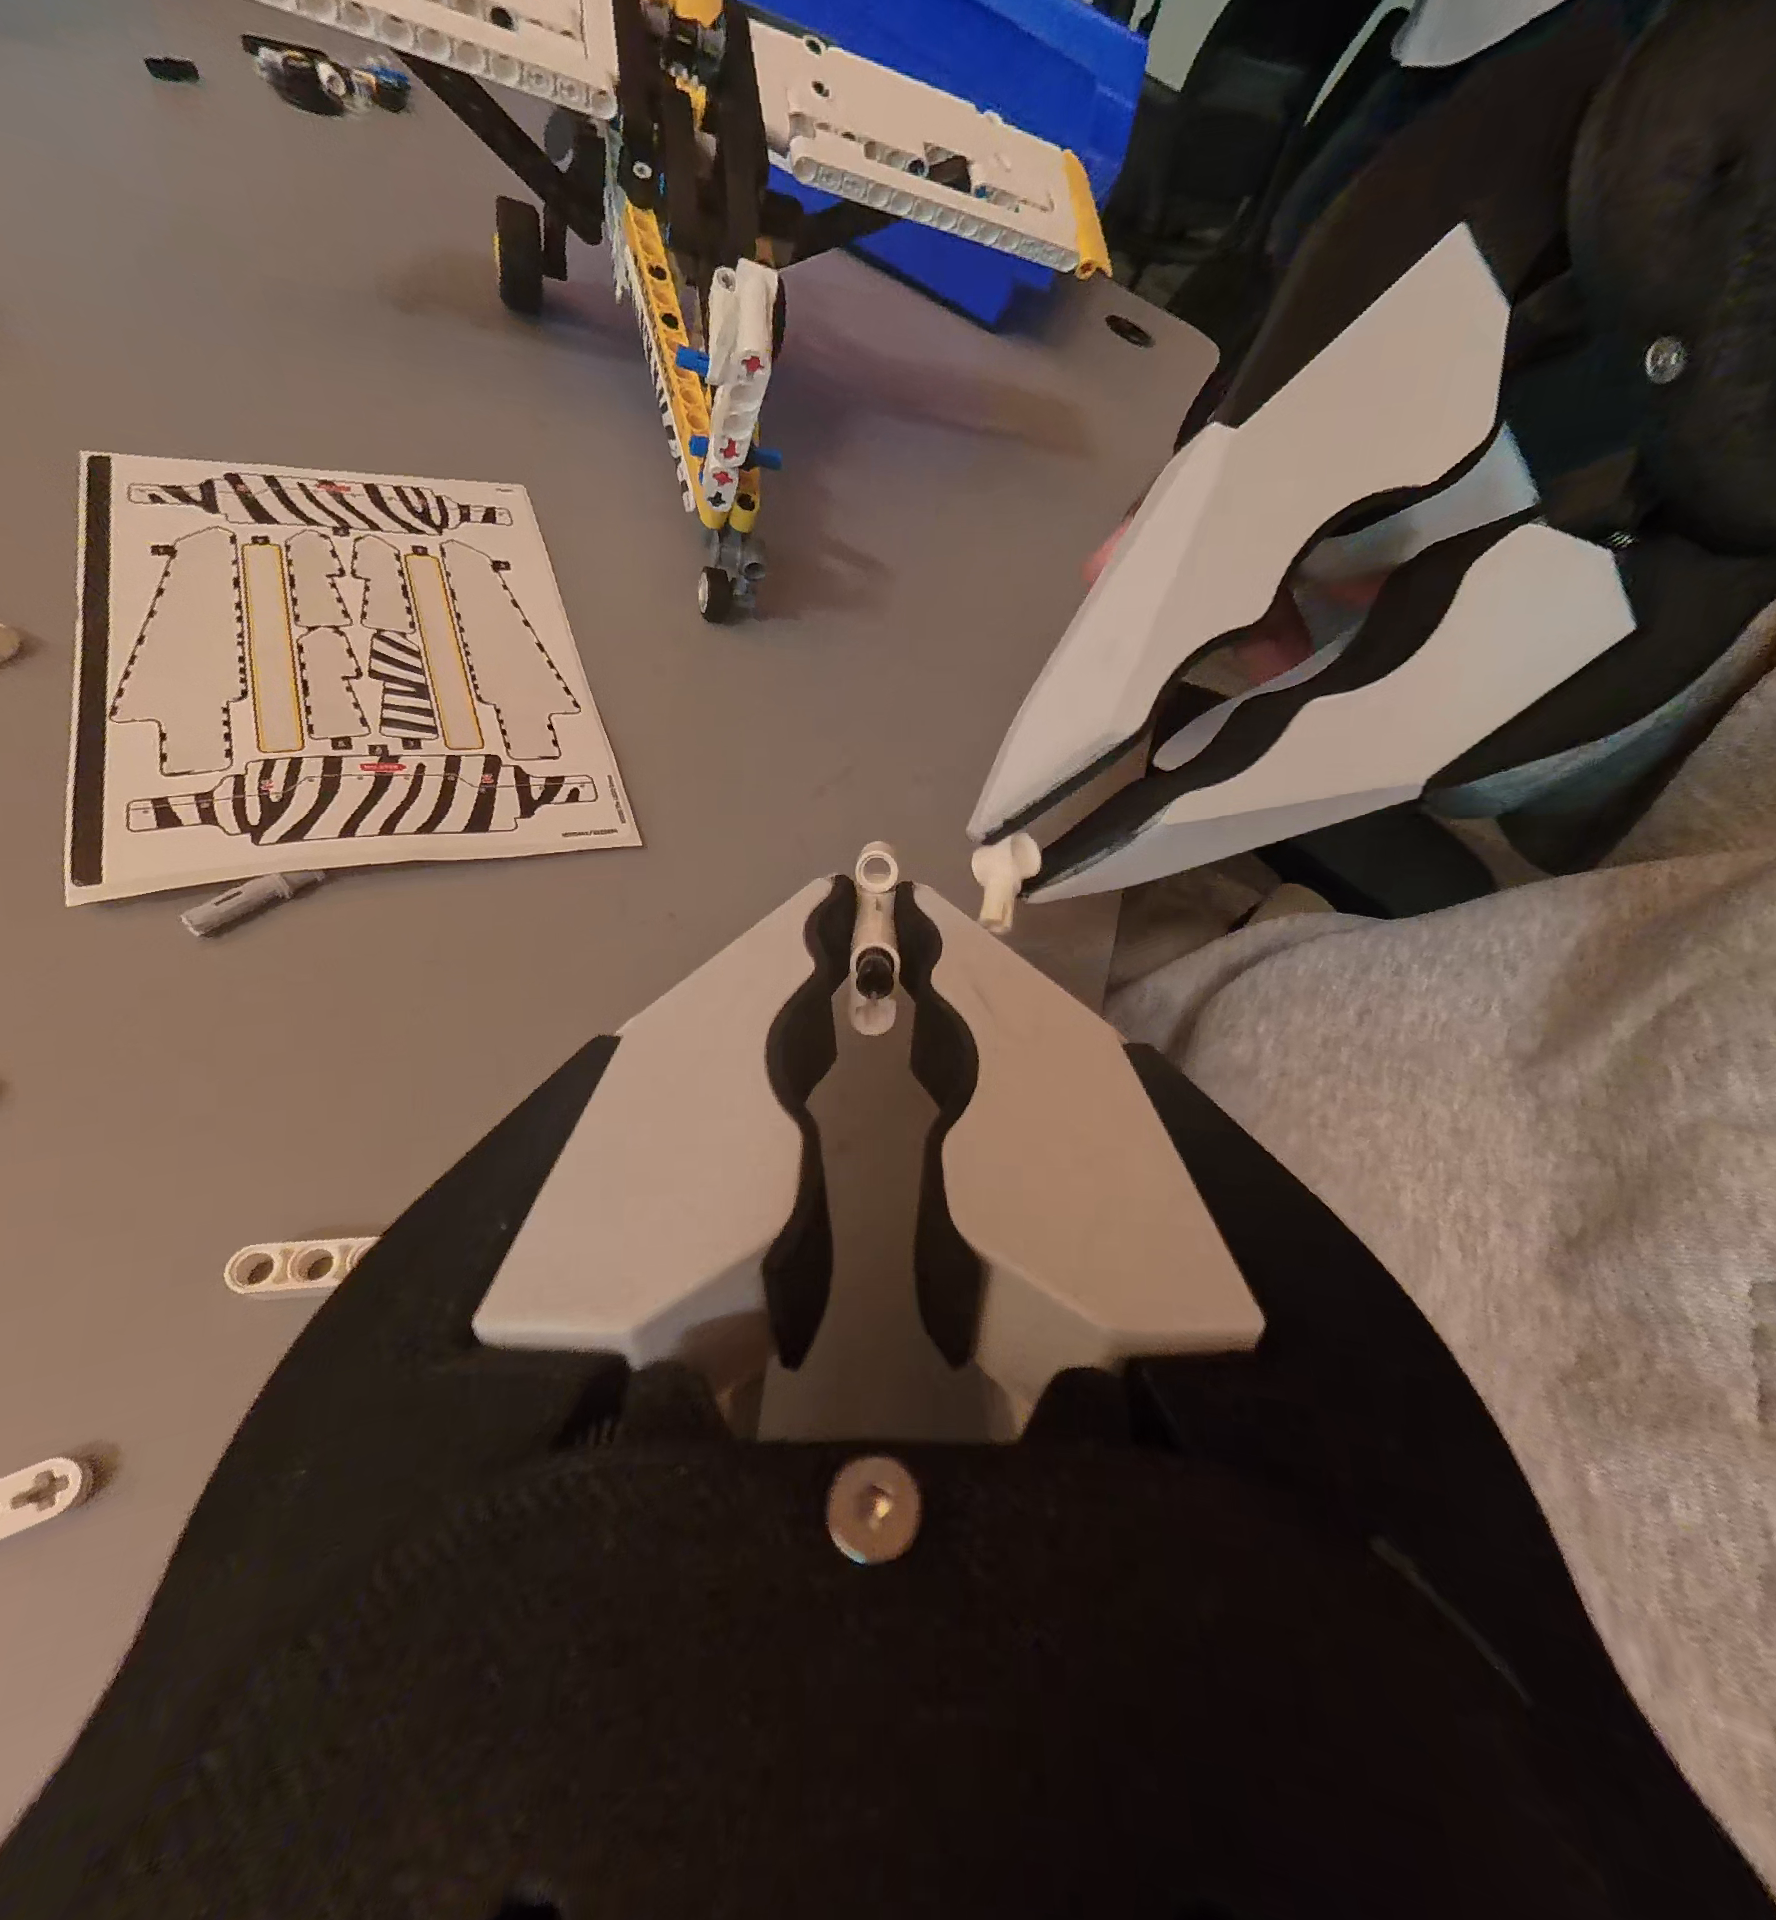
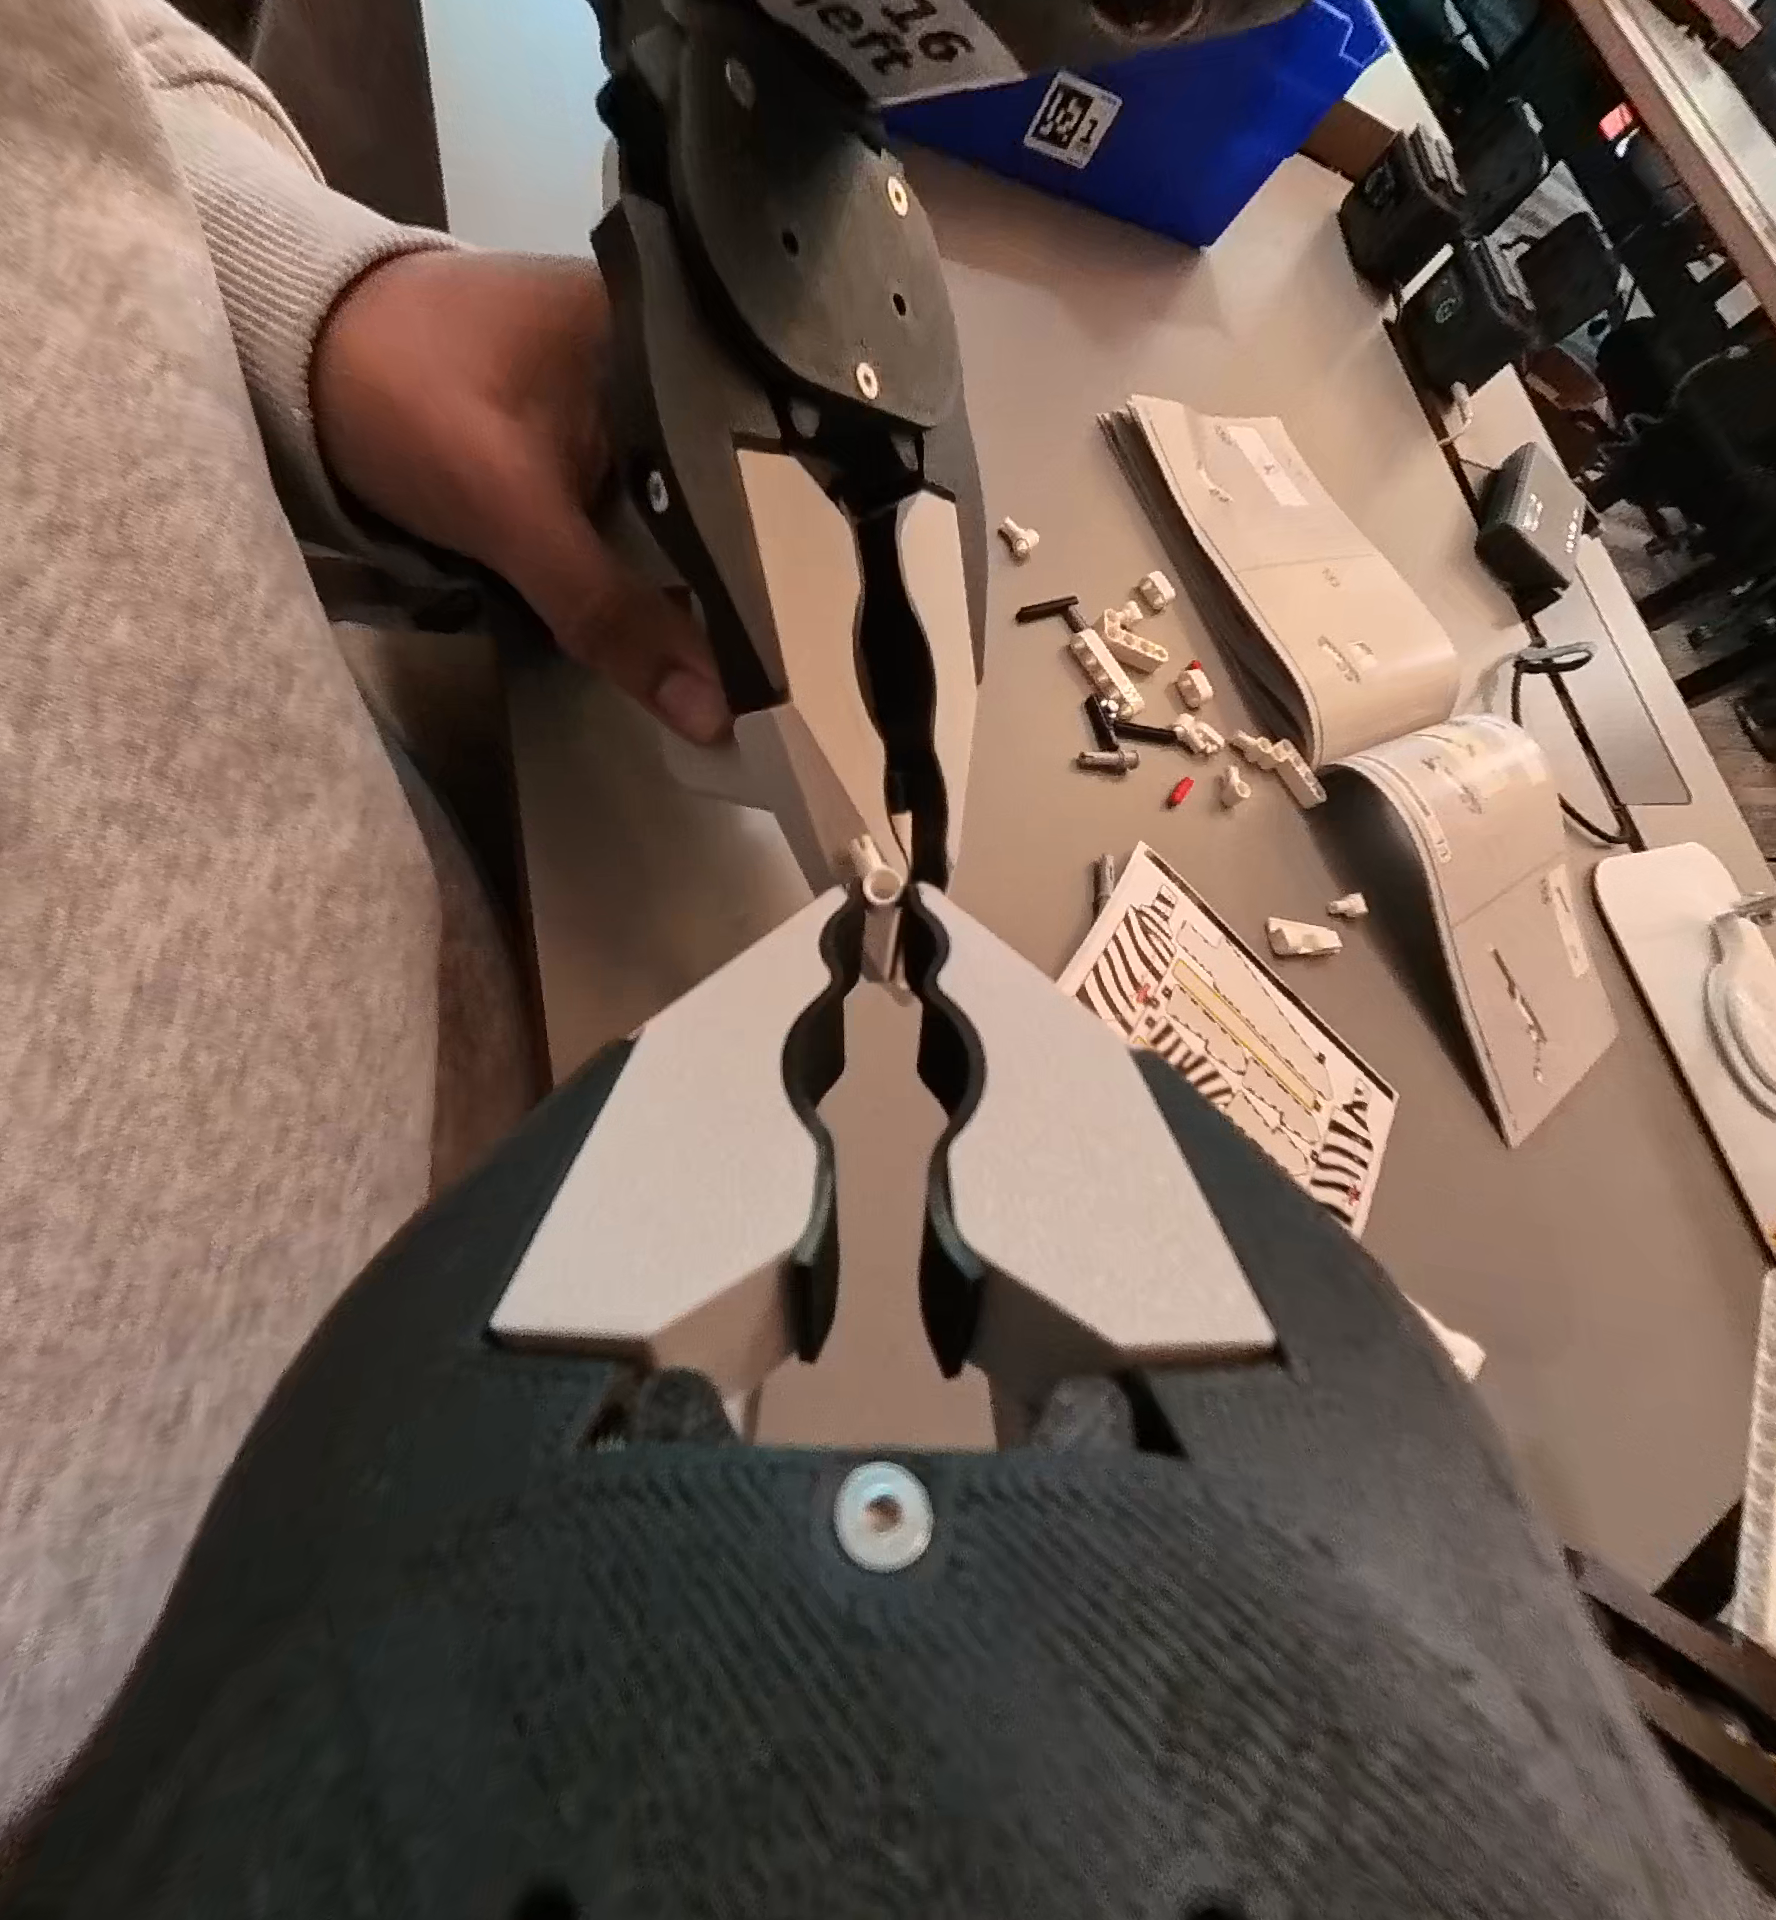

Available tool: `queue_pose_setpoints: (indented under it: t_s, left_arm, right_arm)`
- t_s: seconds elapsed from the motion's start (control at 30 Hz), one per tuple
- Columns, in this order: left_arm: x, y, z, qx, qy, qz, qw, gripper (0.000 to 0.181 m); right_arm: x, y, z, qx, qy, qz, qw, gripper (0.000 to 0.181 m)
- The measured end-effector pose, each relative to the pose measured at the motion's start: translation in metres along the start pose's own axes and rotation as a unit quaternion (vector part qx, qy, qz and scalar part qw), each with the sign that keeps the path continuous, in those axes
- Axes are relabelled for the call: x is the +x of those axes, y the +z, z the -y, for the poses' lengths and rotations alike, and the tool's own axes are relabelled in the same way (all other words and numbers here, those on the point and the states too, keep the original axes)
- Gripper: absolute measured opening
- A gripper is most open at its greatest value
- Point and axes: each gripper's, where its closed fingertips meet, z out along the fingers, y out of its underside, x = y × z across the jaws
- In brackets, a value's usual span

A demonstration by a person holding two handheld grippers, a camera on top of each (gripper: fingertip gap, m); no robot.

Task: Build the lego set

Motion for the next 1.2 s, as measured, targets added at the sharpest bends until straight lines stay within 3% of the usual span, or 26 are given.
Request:
queue_pose_setpoints:
  t_s: [0.37,0.8,0.97,1.2]
  left_arm:
    - [-0.003,-0.006,0.006,0.024,-0.014,-0.006,1.0,0.005]
    - [-0.005,-0.005,0.004,0.017,-0.016,0.008,1.0,0.005]
    - [-0.005,-0.006,0.005,0.021,-0.014,0.009,1.0,0.005]
    - [-0.006,-0.007,0.006,0.026,-0.017,0.008,0.999,0.005]
  right_arm:
    - [0.016,0.004,-0.036,-0.077,0.024,-0.032,0.996,0.006]
    - [0.009,0.002,-0.022,-0.064,-0.021,-0.036,0.997,0.006]
    - [0.014,0.006,-0.036,-0.115,-0.061,-0.062,0.99,0.006]
    - [0.009,0.006,-0.029,-0.09,-0.041,-0.046,0.994,0.006]
